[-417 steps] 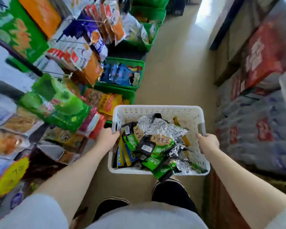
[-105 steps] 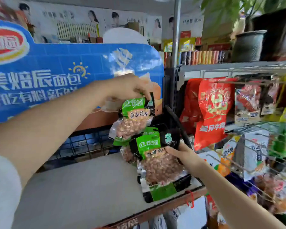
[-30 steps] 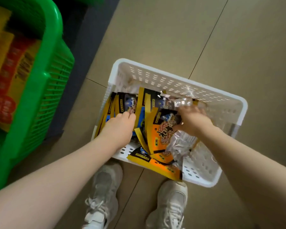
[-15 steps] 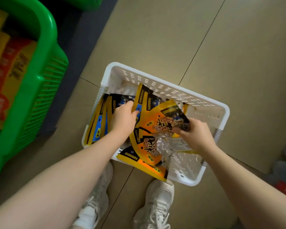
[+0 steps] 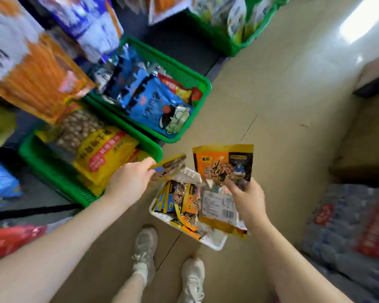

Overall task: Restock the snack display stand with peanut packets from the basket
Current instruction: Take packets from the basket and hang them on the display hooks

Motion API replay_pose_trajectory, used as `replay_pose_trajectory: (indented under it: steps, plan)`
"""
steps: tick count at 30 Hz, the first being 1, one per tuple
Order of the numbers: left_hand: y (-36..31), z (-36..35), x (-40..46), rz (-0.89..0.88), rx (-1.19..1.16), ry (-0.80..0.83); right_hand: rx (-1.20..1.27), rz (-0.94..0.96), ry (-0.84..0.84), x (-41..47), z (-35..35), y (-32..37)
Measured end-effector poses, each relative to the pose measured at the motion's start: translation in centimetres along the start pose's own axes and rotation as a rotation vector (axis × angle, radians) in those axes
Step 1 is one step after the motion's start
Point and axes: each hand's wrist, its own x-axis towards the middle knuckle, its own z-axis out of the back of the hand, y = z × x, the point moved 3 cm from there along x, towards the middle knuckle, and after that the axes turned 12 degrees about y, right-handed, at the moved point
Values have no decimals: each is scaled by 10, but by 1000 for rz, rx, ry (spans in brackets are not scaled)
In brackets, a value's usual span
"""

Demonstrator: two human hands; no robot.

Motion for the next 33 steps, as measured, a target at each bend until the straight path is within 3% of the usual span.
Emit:
replay_pose_trajectory:
  steps: [6, 9, 17, 21, 24, 28, 33]
  plan:
    - [-26, 131, -129, 38, 51, -134, -5, 199, 16, -115, 18, 136]
    - [-21, 194, -220, 96, 25, -278, -59, 351, 74, -178, 6, 203]
    - [37, 322, -476, 263, 145, -950, -158, 875, 366, -364, -98, 351]
    - [80, 351, -587, 398, 212, -1074, -149, 1071, 461, -457, -168, 398]
    - [124, 369, -668, 536, 246, -1133, -180, 1217, 447, -522, -223, 425]
    - [185, 396, -769, 549, 375, -1175, -255, 1390, 332, -600, -296, 458]
    - [242, 426, -824, 828, 484, -966, -526, 1543, 136, -667, -394, 490]
